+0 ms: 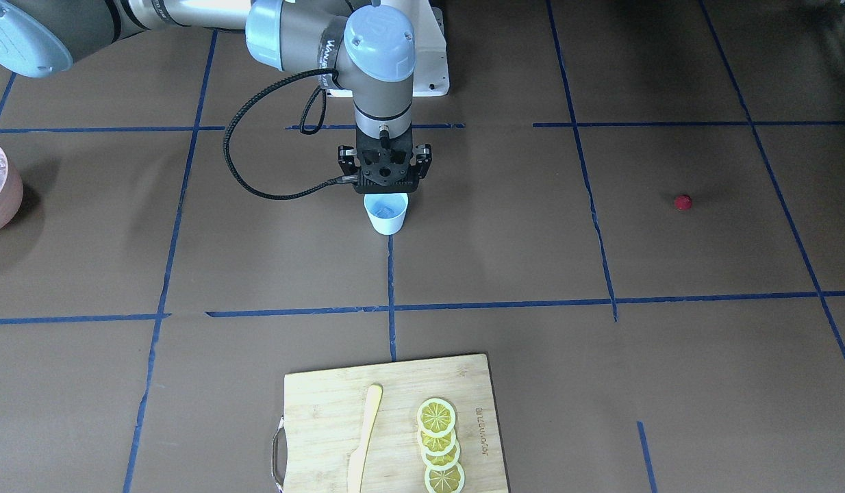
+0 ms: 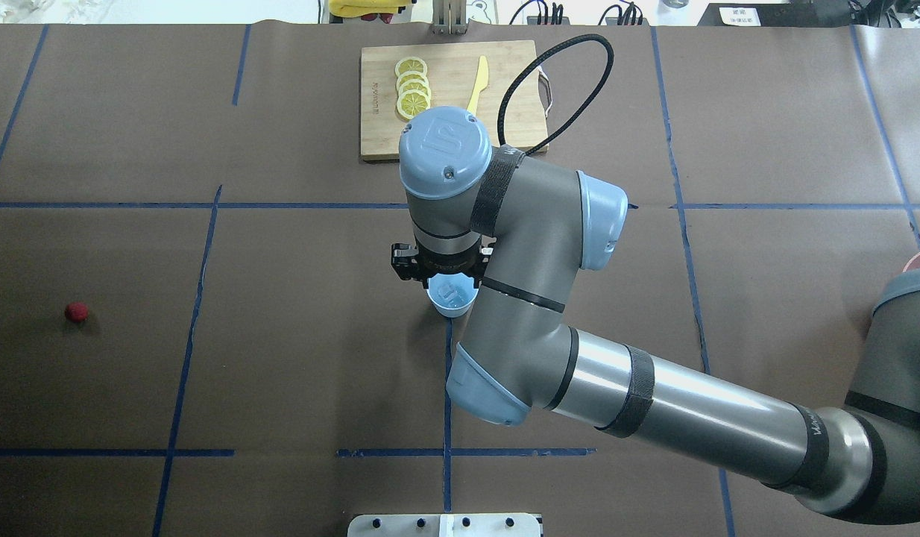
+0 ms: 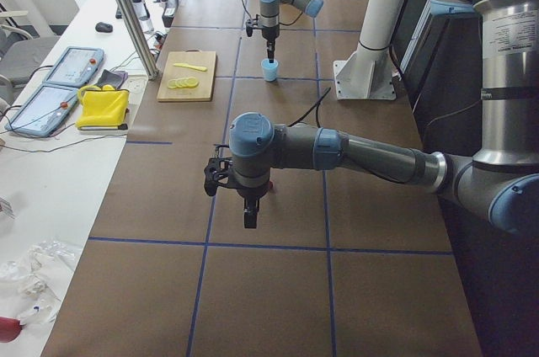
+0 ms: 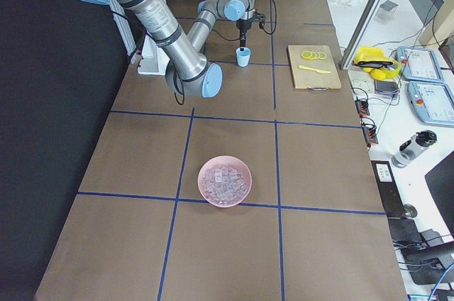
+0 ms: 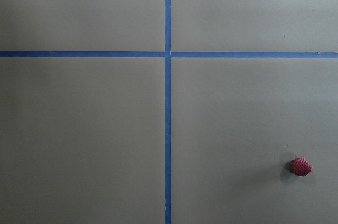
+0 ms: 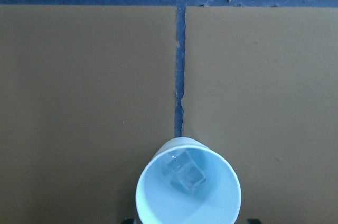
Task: Put ice and strawberries in cup
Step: 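Move the empty right gripper back over the pink bowl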
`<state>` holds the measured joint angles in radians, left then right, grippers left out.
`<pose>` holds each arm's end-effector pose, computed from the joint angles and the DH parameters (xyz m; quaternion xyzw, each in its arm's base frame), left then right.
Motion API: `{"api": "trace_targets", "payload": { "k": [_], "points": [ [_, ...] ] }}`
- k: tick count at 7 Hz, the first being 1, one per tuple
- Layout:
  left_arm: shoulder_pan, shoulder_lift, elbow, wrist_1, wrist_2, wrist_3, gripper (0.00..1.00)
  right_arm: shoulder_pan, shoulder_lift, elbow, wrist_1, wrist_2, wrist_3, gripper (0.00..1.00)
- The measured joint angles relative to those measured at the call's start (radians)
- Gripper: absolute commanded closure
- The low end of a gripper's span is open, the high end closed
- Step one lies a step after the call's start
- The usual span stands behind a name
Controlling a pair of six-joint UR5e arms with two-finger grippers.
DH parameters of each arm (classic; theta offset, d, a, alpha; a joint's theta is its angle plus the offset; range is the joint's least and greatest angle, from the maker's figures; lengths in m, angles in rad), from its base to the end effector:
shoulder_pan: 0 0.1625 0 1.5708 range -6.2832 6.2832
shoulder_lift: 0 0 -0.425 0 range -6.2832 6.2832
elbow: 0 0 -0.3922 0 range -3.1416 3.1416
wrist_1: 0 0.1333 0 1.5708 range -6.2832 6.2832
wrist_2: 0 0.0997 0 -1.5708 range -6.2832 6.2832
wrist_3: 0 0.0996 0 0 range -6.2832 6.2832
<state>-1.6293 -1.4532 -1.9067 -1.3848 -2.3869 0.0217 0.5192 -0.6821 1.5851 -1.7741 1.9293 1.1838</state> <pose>-0.0861 -0.4306 0.5646 0.0307 0.3959 -0.0105 0.9177 -0.5669 -0.4372 0.1296 -0.0030 -0.3765 0.0001 0.9264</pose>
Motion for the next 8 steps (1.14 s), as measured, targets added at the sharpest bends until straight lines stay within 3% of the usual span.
{"api": "trace_targets", "payload": {
  "k": [2, 5, 6, 8],
  "points": [
    [0.0, -0.003, -0.003, 0.001, 0.0, -0.001, 0.0, 0.052, -0.082, 0.136, -0.014, -0.002, -0.02, 0.01],
    [-0.001, -0.002, -0.014, 0.001, 0.0, -0.002, 0.0, 0.192, -0.323, 0.392, 0.014, 0.015, -0.124, 0.01],
    [-0.001, -0.001, -0.018, 0.001, 0.0, -0.002, 0.0, 0.249, -0.431, 0.45, 0.059, 0.043, -0.191, 0.01],
    [-0.001, 0.001, -0.023, 0.001, 0.0, -0.002, 0.0, 0.384, -0.711, 0.514, 0.266, 0.152, -0.344, 0.01]
  ]
}}
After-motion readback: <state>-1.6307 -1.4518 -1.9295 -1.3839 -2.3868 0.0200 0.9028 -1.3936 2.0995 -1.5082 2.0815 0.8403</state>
